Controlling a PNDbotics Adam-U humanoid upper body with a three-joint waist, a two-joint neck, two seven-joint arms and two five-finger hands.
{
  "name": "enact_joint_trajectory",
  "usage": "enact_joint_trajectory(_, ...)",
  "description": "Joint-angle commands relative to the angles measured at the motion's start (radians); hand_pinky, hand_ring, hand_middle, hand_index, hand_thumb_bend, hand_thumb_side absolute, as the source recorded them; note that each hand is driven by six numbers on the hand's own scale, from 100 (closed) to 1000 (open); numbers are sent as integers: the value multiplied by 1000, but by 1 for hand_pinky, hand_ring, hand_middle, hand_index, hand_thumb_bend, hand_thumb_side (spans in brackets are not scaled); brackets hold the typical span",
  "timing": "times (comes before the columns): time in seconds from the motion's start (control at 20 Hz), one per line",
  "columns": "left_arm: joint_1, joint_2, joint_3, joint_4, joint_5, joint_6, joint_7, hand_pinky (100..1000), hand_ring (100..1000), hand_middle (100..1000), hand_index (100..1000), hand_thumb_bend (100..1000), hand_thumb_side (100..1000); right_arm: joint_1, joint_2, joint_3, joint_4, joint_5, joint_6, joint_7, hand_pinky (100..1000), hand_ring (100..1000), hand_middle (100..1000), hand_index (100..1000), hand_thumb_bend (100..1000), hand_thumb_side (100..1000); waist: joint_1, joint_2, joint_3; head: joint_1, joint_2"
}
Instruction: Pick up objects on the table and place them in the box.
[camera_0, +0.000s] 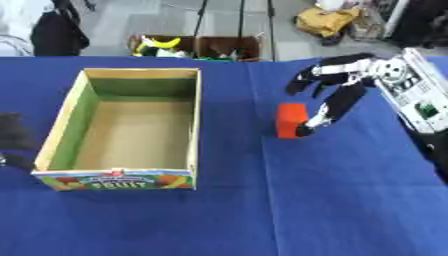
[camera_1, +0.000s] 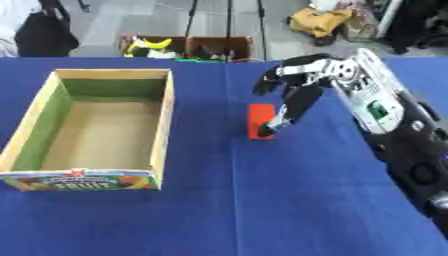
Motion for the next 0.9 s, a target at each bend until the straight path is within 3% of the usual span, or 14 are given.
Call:
enact_joint_trajectory(0.05,-12,12,-1,-20,2,-2,-4,522,642,626,800,100,1000,-17,-13,1,12,61,-6,-27,823,945,842,879,529,355,-1,-18,3,-4,-14)
enact_joint_trajectory(0.3,-12,12,-1,-20,2,-3,-6,522,643,627,801,100,1000,-20,-7,8,40,101,-23,-35,821,941,830,871,500,357,-1,-16,4,-6,-17)
enact_joint_trajectory(0.6,-12,10,-1,-20,3,-4,-9,522,644,627,801,100,1000,-16,2,12,51,78,-27,-43,809,935,803,851,500,343,-1,-13,3,-7,-19)
enact_joint_trajectory(0.9,-12,9,-1,-20,4,-4,-11,523,645,627,801,100,1000,-19,9,11,59,54,-2,-112,740,880,677,724,380,324,-1,-11,4,-9,-19)
